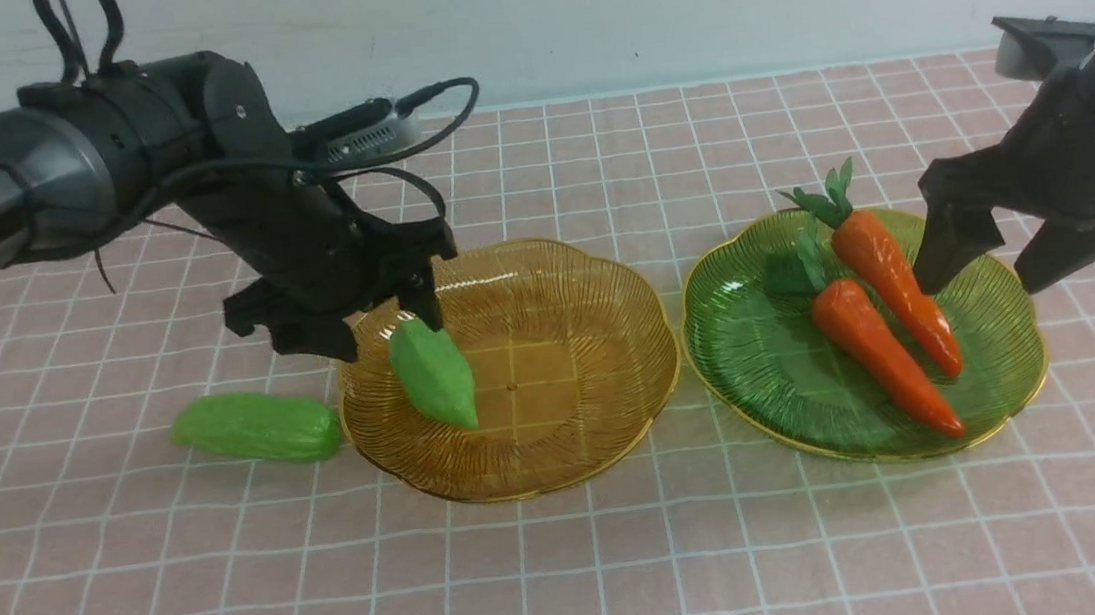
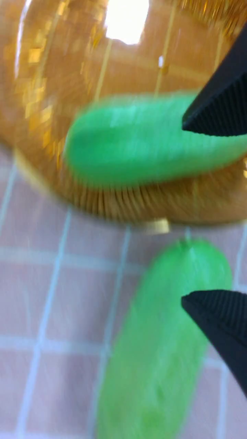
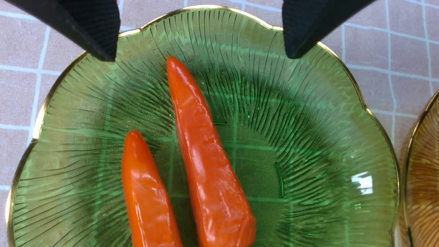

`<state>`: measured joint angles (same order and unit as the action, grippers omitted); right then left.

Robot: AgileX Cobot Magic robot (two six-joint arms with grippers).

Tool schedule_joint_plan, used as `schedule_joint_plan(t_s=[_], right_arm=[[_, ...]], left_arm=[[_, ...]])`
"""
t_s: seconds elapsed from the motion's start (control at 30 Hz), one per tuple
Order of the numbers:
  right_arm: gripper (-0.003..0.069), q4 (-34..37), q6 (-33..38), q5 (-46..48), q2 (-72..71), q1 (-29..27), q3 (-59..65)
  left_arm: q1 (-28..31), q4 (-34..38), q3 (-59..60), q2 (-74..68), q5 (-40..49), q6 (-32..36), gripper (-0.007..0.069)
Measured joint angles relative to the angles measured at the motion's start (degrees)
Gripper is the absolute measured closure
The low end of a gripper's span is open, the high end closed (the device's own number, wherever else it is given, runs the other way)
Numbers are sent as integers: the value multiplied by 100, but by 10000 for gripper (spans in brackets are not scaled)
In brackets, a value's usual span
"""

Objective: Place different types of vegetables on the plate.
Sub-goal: 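Put the green cucumber next to the left plate into that plate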

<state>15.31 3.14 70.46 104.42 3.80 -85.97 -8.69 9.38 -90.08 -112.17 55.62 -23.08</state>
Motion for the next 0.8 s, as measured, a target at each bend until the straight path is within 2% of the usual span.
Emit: schedule_joint_plan(t_s=[0.2,0.3,0.43,0.6,0.8], right_arm=[[79,0,2,0,0,0,0],[79,0,18,0,0,0,0],[79,0,18,0,0,0,0],[79,5,18,0,0,0,0],[79,10,18,0,0,0,0]], left_arm=[[299,-686,0,0,409,-1186,78],[423,-867,-4,0,408,-1951,78],[512,-968,-11,-42,431,-2553,78],[536,-938,-11,-254,541,-3061,78],[530,-692,-13,-624,467,-3227,78]])
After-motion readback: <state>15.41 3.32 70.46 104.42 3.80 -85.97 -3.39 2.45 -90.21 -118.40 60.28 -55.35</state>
